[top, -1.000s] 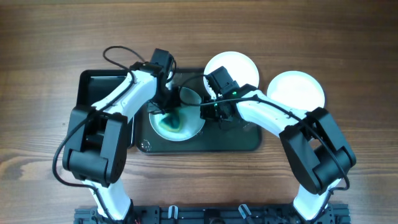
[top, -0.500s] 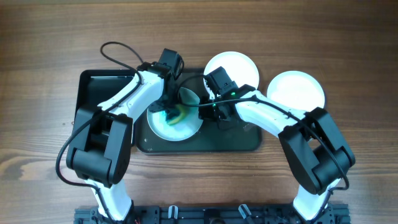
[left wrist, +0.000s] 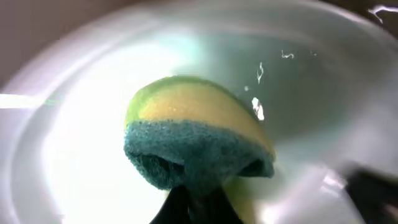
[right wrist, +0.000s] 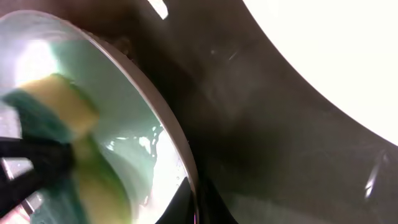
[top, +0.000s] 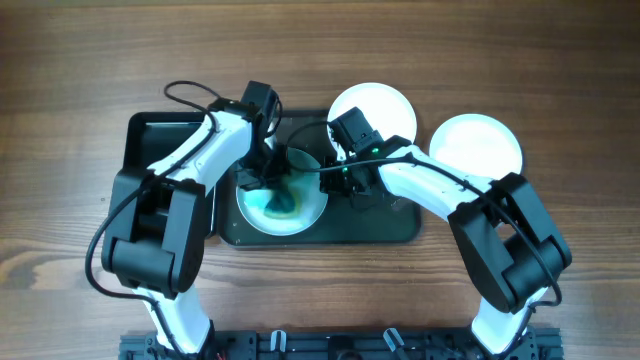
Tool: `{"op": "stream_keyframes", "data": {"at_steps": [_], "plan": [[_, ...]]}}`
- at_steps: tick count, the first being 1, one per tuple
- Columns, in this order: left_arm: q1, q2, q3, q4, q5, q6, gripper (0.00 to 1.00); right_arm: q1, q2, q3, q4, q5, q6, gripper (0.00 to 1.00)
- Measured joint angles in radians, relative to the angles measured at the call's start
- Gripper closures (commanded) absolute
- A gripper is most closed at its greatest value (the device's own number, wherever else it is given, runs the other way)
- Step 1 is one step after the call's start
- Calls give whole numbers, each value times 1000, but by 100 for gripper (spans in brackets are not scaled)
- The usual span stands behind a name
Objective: Clean dirty plates on tray and stack at the side
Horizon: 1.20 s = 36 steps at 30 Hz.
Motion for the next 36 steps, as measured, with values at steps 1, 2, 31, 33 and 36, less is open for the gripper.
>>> {"op": "stream_keyframes", "data": {"at_steps": [1, 2, 31, 33, 36], "plan": [[-3, 1, -4, 24, 50, 24, 96, 0, 0, 0, 0, 0, 0, 96], [-5, 2, -9, 50, 89, 39, 96, 0, 0, 1, 0, 0, 0, 96], [315, -11, 455, -434, -328, -37, 96, 235, -98, 164, -289, 494, -80, 96], [316, -11, 455, -434, -330, -38, 96, 304, -142, 176, -318, 664, -88, 96], [315, -11, 455, -434, -330, -37, 96, 378, -177, 177, -353, 908, -105, 96]]}}
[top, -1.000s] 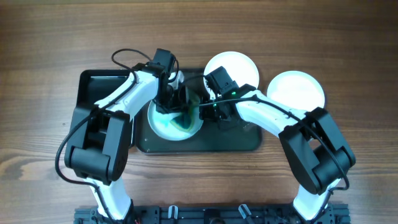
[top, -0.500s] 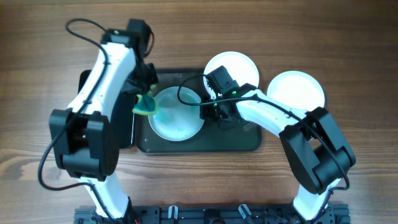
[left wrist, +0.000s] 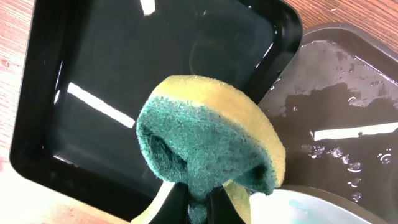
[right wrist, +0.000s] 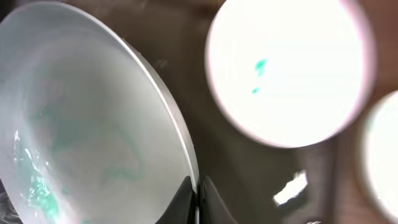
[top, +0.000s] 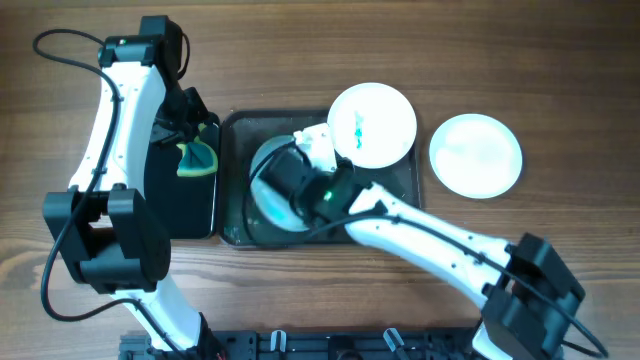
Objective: Clean dirty plates on tray and stack at the side
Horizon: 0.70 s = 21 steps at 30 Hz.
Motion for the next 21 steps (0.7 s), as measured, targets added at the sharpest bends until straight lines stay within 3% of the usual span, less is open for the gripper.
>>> {"op": "stream_keyframes", "data": {"at_steps": [11, 21], "plan": [[0, 0, 0, 0, 0, 0, 96, 203, -28, 0, 63, 718, -187, 96], [0, 0, 0, 0, 0, 0, 96, 223, -28, 0, 146, 873, -319, 96]]}}
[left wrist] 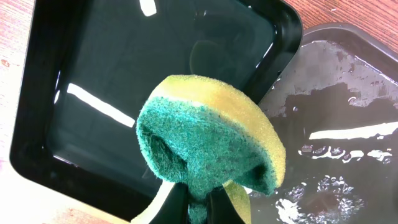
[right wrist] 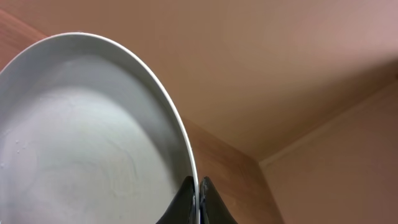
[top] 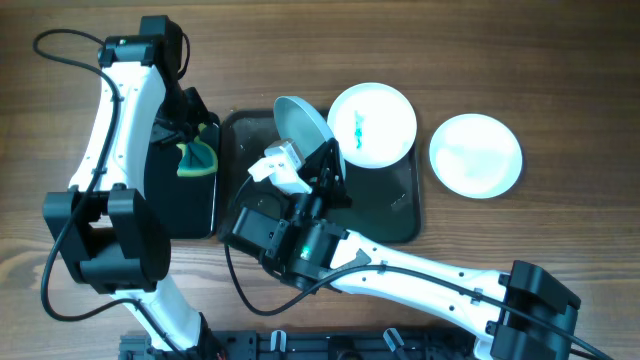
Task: Clean dirty plates on tray and stack at the side
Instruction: 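Lift the plate with right gripper and stack it on the right-side plate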
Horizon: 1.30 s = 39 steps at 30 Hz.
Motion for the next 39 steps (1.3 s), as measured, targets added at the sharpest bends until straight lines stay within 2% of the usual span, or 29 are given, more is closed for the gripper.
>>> {"op": "stream_keyframes", "data": {"at_steps": [2, 5, 10, 15, 19, 23, 26, 30, 34, 37, 39], "plan": [[0, 0, 0, 0, 0, 0, 96, -1, 0, 0, 2, -33, -5, 96], [0, 0, 0, 0, 0, 0, 96, -14, -1, 0, -5, -181, 14, 96], [0, 0, 0, -1, 0, 0, 96, -145, -3, 0, -28, -650, 114, 96], [-7, 0, 0, -10, 1, 0, 96, -412, -42, 0, -65, -1117, 158, 96], [-59, 0, 0, -2, 4, 0, 96, -733, -151, 1, -140, -1393, 175, 96], [-181, 0, 0, 21, 13, 0, 96, -1053, -214, 5, -275, -1453, 179, 96], [-256, 0, 0, 51, 19, 0, 96, -1217, -214, -19, -314, -1399, 206, 96], [-323, 0, 0, 88, 24, 0, 96, -1327, -214, -131, -289, -1289, 258, 96], [-356, 0, 0, 108, 24, 0, 96, -1350, -214, -235, -206, -1222, 277, 94], [-359, 0, 0, 110, 24, 0, 96, -1350, -214, -286, -130, -1195, 279, 74], [-358, 0, 0, 109, 24, 0, 96, -1350, -214, -293, -104, -1184, 275, 48]]}}
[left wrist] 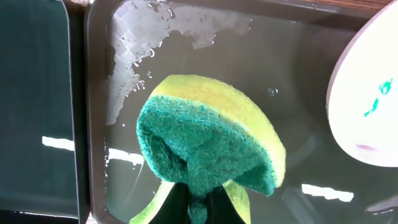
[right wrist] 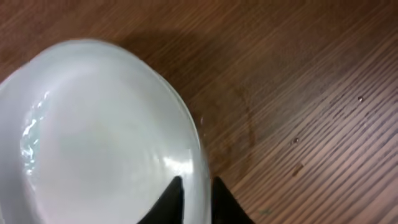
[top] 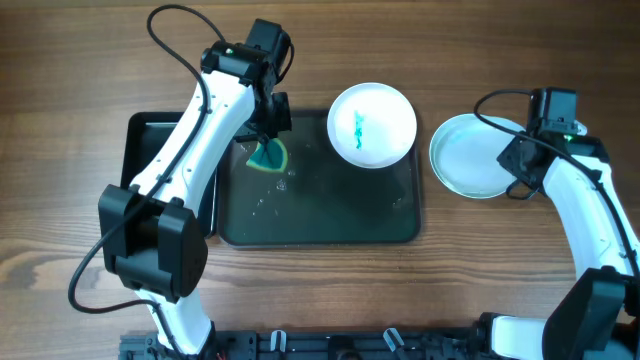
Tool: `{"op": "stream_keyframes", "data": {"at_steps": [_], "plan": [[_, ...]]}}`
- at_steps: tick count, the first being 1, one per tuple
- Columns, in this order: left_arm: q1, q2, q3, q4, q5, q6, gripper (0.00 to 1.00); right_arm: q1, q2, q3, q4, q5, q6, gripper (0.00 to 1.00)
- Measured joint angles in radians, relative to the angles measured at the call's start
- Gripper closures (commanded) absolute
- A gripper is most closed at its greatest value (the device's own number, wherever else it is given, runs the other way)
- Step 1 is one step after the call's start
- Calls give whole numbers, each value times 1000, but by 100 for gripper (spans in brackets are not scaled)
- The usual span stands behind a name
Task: Clean dirty plates on tray and stack at the side
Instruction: 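Lift the plate with right gripper and stack it on the right-side plate, then grasp the pale blue plate with right gripper and pull it to tray center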
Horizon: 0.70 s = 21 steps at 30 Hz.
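Note:
My left gripper (left wrist: pixel 198 200) is shut on a yellow-and-green sponge (left wrist: pixel 211 149), held above the wet black tray (left wrist: pixel 186 37). In the overhead view the sponge (top: pixel 267 156) hangs over the tray's back left part. A white plate with green smears (top: pixel 372 124) sits at the tray's back right corner, and its edge shows in the left wrist view (left wrist: pixel 367 106). On the table to the right lies the clean white plate (top: pixel 470 155), apparently on another one. My right gripper (right wrist: pixel 196 194) stands at its right rim, jaws parted on either side of the rim (right wrist: pixel 198 155).
A black tub of water (top: pixel 140 150) stands against the tray's left side. Water drops lie on the tray floor (top: pixel 330 215). Bare wooden table (right wrist: pixel 298 93) surrounds the plate stack. The right arm reaches in from the right edge of the overhead view.
The washed plate, held up high by my right gripper before, now lies on the plate at the right, with the jaws parted. My left gripper has moved the sponge from over the tub to over the tray.
The sponge was on a green-smeared plate on the tray while my right gripper held its rim. Then the sponge hung over the tub and the plate was held tilted, then raised high. Now it rests at the right side, released.

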Motion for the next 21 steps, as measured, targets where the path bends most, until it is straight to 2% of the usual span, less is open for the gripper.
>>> {"op": "stream_keyframes", "data": {"at_steps": [2, 4, 10, 14, 21], "plan": [[0, 0, 0, 0, 0, 0, 96, 0, 0, 0, 51, 5, -7, 44], [0, 0, 0, 0, 0, 0, 96, 0, 0, 0, 100, -17, -47, 44], [0, 0, 0, 0, 0, 0, 96, 31, 0, 20, 179, -367, -142, 49], [0, 0, 0, 0, 8, 0, 96, 130, 30, 101, 164, -476, -161, 50], [0, 0, 0, -6, 19, 0, 96, 201, 314, 374, 100, -542, -238, 55]]}}
